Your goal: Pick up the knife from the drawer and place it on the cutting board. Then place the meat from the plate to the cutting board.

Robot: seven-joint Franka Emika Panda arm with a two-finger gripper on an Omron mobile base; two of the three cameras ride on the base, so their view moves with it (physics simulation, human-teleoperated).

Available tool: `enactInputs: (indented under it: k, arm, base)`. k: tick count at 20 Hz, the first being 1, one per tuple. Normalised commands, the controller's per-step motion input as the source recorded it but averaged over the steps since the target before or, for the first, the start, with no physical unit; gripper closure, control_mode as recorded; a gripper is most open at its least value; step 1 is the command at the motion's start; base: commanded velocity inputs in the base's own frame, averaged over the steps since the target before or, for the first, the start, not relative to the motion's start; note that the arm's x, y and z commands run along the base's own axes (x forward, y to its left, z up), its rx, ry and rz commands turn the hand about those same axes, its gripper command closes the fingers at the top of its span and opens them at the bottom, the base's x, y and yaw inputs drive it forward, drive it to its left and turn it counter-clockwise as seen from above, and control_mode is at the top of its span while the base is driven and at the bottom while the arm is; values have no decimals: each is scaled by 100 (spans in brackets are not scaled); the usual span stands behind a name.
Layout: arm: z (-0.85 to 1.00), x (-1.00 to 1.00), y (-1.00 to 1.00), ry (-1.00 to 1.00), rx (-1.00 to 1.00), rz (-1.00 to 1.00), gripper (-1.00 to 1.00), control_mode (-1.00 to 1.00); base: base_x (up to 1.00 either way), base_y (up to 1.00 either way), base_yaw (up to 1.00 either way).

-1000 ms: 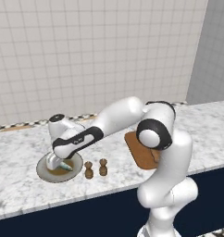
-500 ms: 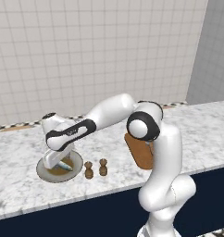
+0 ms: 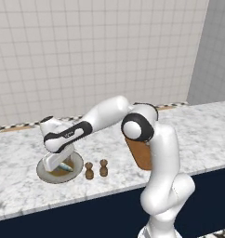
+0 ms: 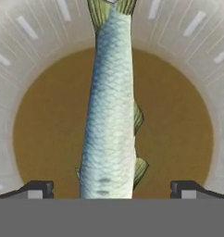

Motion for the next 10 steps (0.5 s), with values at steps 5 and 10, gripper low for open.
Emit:
enactInputs:
  k: [5, 10]
  arm:
    - [-18, -4, -11, 0, 0, 0, -100, -100]
    - [-10, 1, 0, 0, 0, 0, 100, -100]
  base:
    - [0, 0, 0]
    - [0, 0, 0]
